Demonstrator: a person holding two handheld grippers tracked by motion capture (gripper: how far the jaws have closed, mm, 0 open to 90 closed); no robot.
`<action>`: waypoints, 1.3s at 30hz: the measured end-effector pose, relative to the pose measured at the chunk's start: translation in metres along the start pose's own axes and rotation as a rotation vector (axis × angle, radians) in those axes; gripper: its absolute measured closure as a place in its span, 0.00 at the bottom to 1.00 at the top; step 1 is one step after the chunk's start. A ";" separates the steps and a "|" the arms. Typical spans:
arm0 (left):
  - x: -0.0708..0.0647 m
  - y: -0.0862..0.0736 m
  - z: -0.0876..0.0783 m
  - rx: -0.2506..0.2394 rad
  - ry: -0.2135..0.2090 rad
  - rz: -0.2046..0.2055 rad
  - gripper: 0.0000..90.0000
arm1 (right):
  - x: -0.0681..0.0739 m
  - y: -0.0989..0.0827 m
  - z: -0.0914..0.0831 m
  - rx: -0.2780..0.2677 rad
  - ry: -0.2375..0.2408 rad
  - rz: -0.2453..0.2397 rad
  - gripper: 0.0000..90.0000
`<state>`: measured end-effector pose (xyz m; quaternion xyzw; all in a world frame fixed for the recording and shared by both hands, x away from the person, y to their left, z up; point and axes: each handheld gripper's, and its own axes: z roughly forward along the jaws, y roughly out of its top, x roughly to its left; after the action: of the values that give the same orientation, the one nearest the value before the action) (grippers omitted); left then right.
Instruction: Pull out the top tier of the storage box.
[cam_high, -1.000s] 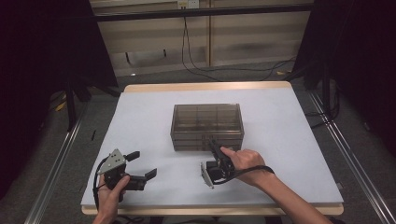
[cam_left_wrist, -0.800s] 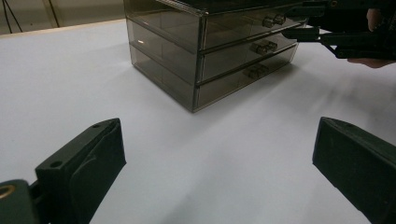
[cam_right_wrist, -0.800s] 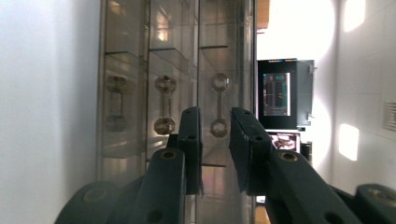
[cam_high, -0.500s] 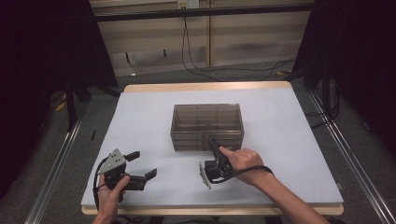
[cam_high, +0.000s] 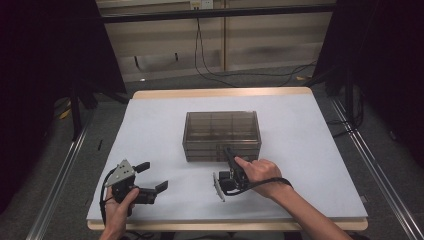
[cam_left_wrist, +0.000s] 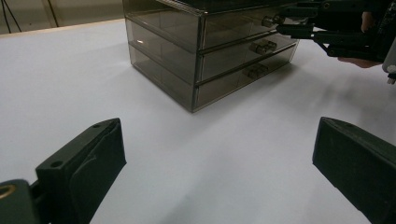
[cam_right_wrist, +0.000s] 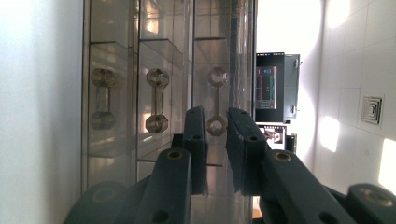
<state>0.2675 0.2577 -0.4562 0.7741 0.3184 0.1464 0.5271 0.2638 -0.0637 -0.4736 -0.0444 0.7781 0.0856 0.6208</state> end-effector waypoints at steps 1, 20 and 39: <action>0.000 0.000 0.000 -0.004 -0.005 -0.001 0.03 | 0.000 0.000 0.000 -0.001 -0.004 -0.005 0.90; 0.000 0.000 0.000 -0.004 -0.008 0.000 0.03 | 0.000 0.001 -0.002 -0.010 -0.011 0.001 0.91; 0.000 0.000 -0.001 0.001 -0.003 0.002 0.03 | 0.002 0.001 -0.006 -0.017 -0.012 0.012 0.91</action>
<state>0.2672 0.2582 -0.4559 0.7750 0.3170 0.1456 0.5270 0.2572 -0.0636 -0.4741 -0.0446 0.7739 0.0962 0.6244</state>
